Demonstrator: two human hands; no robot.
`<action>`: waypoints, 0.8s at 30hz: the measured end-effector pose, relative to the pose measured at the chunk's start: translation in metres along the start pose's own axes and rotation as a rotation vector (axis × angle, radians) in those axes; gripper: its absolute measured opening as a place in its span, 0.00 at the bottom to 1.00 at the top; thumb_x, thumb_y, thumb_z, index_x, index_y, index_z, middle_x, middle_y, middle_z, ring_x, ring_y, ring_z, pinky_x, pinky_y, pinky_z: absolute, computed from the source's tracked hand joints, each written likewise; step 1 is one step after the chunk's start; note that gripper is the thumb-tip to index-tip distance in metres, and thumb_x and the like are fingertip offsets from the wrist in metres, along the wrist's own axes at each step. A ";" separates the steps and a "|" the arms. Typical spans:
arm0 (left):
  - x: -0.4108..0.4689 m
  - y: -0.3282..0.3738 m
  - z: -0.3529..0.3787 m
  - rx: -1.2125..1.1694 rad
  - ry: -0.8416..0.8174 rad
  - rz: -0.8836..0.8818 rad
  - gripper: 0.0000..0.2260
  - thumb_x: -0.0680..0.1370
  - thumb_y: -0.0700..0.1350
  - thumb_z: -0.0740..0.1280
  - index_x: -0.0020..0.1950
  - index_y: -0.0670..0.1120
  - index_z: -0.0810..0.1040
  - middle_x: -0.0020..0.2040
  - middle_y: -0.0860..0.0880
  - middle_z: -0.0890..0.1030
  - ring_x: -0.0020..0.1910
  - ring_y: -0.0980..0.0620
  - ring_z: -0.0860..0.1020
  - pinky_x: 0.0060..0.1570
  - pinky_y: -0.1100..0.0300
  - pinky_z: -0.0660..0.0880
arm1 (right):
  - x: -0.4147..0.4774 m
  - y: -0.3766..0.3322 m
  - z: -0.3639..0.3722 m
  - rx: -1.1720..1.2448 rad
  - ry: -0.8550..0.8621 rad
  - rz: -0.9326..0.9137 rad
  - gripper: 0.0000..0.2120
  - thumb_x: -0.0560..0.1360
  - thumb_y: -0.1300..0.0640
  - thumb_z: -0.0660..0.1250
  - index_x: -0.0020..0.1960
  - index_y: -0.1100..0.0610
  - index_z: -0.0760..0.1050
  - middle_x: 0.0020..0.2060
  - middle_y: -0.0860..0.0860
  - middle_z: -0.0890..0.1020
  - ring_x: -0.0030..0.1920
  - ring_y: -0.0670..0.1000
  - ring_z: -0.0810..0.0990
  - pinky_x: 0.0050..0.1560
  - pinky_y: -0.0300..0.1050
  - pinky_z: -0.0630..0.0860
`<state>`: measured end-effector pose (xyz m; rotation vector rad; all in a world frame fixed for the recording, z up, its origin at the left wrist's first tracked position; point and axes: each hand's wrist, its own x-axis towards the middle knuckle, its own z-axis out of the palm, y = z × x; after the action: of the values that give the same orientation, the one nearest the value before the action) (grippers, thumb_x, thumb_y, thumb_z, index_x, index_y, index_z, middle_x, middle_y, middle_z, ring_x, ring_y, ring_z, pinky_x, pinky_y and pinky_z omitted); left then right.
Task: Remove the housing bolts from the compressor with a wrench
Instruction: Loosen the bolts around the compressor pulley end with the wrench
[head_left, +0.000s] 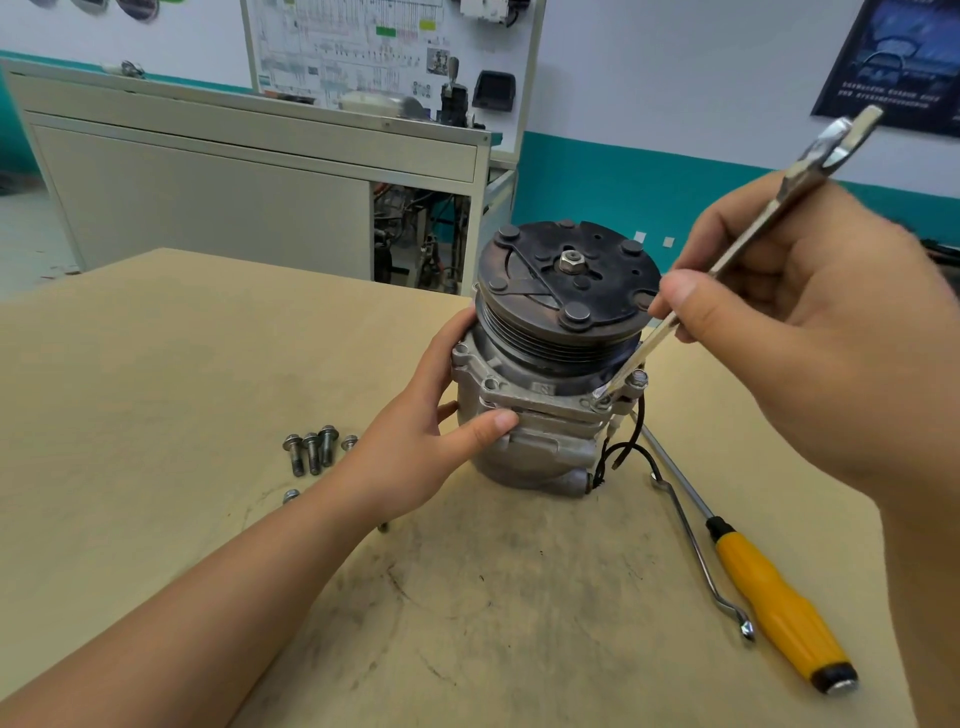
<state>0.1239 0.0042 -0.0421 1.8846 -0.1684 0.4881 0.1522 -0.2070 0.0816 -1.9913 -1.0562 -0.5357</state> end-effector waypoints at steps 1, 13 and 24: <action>0.000 0.000 0.000 0.001 0.000 0.000 0.36 0.69 0.63 0.68 0.72 0.70 0.51 0.70 0.69 0.65 0.70 0.66 0.64 0.71 0.49 0.65 | 0.000 -0.001 -0.001 -0.038 0.003 0.005 0.05 0.73 0.46 0.65 0.42 0.45 0.70 0.40 0.46 0.79 0.38 0.48 0.79 0.40 0.53 0.78; 0.000 0.003 0.000 0.015 -0.003 -0.011 0.34 0.69 0.63 0.68 0.67 0.76 0.51 0.66 0.76 0.64 0.68 0.70 0.64 0.71 0.55 0.65 | 0.000 -0.005 -0.001 0.028 -0.009 0.034 0.05 0.70 0.50 0.62 0.45 0.41 0.71 0.44 0.39 0.80 0.43 0.39 0.82 0.44 0.42 0.78; -0.001 0.005 0.001 0.003 0.006 -0.016 0.38 0.68 0.63 0.68 0.73 0.69 0.50 0.71 0.69 0.62 0.71 0.66 0.63 0.72 0.49 0.64 | 0.002 -0.001 0.007 0.006 -0.007 0.027 0.12 0.74 0.51 0.57 0.55 0.51 0.71 0.36 0.41 0.82 0.43 0.43 0.83 0.51 0.54 0.79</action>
<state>0.1212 0.0010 -0.0384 1.8855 -0.1485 0.4826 0.1528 -0.2002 0.0790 -2.0010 -1.0322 -0.5111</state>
